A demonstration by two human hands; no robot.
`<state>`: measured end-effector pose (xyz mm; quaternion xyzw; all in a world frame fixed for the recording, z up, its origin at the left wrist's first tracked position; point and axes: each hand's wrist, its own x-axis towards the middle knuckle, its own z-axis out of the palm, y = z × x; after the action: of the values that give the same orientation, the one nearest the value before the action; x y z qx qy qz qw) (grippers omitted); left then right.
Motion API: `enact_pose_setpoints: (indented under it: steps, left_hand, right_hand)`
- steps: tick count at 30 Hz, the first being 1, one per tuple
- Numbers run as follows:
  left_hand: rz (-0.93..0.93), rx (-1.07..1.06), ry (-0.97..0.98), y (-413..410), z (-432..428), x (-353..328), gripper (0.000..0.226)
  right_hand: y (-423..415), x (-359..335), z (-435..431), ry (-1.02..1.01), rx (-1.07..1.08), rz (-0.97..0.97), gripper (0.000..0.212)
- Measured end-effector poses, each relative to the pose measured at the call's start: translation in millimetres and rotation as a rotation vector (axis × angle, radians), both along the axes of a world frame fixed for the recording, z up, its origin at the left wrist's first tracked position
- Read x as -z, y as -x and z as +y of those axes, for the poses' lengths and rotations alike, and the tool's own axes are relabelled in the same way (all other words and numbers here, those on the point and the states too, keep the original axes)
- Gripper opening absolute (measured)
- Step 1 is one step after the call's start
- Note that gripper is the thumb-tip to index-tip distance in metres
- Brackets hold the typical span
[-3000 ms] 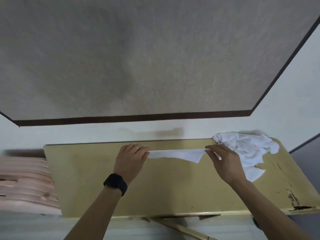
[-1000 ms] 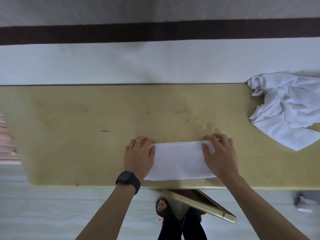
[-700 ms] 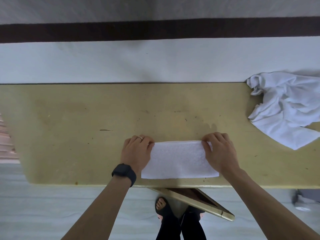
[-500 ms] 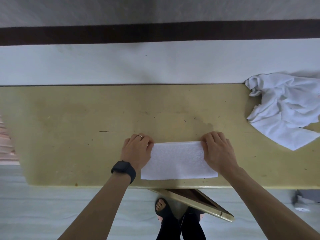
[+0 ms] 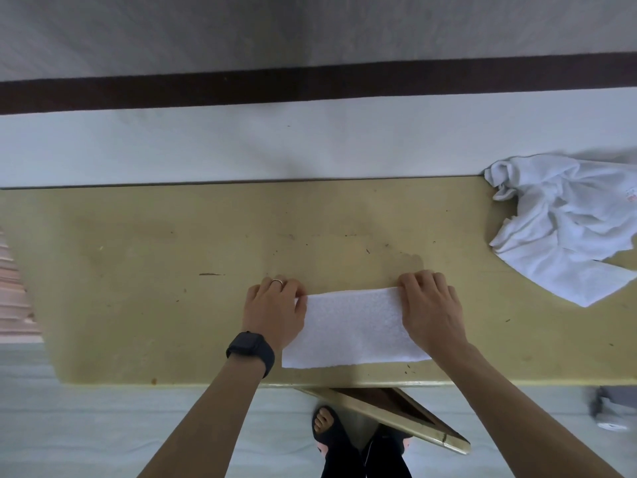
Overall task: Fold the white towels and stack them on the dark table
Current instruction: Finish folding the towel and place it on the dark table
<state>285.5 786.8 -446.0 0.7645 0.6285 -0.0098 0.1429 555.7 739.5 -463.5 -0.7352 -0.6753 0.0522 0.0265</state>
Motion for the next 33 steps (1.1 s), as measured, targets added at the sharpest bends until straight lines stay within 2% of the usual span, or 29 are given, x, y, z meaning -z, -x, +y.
enact_pose_setpoints:
  steps: [3, 5, 8, 11, 15, 17, 23, 29, 33]
  left_hand:
    - [0.032, 0.061, -0.144, -1, -11, 2, 0.025]
    - [-0.03, 0.111, -0.23, -6, -26, 5, 0.033]
    - [-0.067, 0.168, -0.189, -13, -53, 16, 0.042]
    - [-0.048, 0.142, -0.098, -14, -65, 28, 0.046]
    - [-0.027, 0.12, -0.06, -12, -68, 36, 0.047]
    - [-0.03, 0.112, -0.07, -12, -67, 32, 0.046]
    - [-0.009, 0.042, -0.093, -18, -73, 8, 0.033]
    - [-0.106, 0.138, -0.074, -26, -100, 4, 0.029]
    - [-0.151, 0.215, -0.145, -17, -108, 10, 0.04]
  right_hand:
    - [6, -5, -11, -0.066, 0.122, 0.107, 0.018]
    - [17, -8, -25, -0.141, 0.128, 0.143, 0.026]
    - [39, -1, -43, -0.118, 0.083, 0.161, 0.045]
    - [47, 13, -52, -0.024, 0.159, 0.179, 0.056]
    - [38, 22, -57, -0.059, 0.128, 0.199, 0.04]
    - [34, 21, -53, -0.08, 0.101, 0.118, 0.034]
    - [29, -3, -6, 0.01, 0.121, -0.1, 0.036]
    - [46, -7, 23, 0.066, -0.08, 0.05, 0.054]
    - [39, -14, -20, -0.096, -0.164, 0.193, 0.035]
